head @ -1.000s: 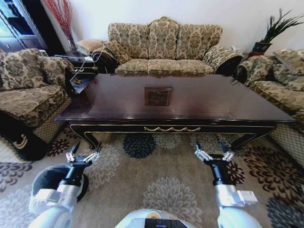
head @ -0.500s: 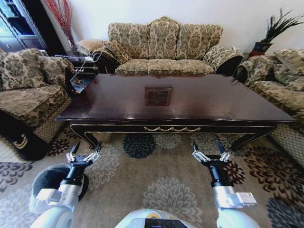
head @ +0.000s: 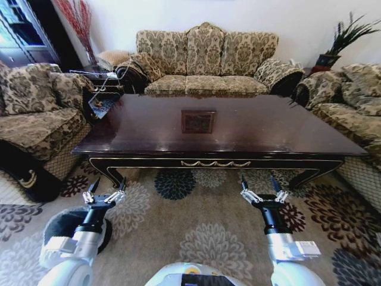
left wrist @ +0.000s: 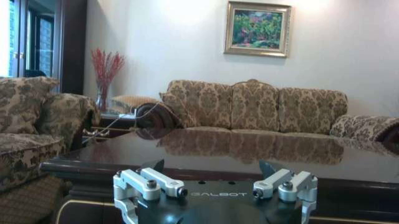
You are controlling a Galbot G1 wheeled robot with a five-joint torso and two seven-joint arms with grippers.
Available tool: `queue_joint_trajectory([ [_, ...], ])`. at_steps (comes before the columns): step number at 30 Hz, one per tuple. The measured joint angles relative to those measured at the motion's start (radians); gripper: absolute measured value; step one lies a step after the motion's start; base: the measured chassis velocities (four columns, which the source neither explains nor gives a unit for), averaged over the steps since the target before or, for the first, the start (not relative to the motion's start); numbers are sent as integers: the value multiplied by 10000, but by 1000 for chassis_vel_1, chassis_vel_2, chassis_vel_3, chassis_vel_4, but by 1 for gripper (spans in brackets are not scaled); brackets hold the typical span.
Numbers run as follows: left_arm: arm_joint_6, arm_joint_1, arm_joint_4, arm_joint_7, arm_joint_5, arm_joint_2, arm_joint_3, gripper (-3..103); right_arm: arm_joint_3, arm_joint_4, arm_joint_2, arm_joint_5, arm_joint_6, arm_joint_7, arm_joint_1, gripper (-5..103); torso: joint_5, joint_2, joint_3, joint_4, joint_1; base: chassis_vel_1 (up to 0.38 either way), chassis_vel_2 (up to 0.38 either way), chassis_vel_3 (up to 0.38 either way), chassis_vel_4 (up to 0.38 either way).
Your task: Move to the front of the table and place the trash on the table into the trash bin.
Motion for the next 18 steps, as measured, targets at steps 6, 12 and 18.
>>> queue_joint_trajectory([
  [6, 6, 0, 1, -5, -4, 3, -4, 100, -4, -4, -3, 5, 0, 2, 4, 100, 0, 37, 36, 0, 4, 0, 0, 0, 0],
  [12, 7, 1, 1, -5, -7, 4, -8, 100, -9, -8, -3, 7, 0, 6, 8, 100, 0, 34, 33, 0, 3, 0, 0, 0, 0],
  [18, 8, 2, 1, -6, -7, 5, -9, 100, -10, -12, -4, 7, 0, 7, 9, 100, 0, 21, 24, 0, -1, 0, 0, 0, 0],
])
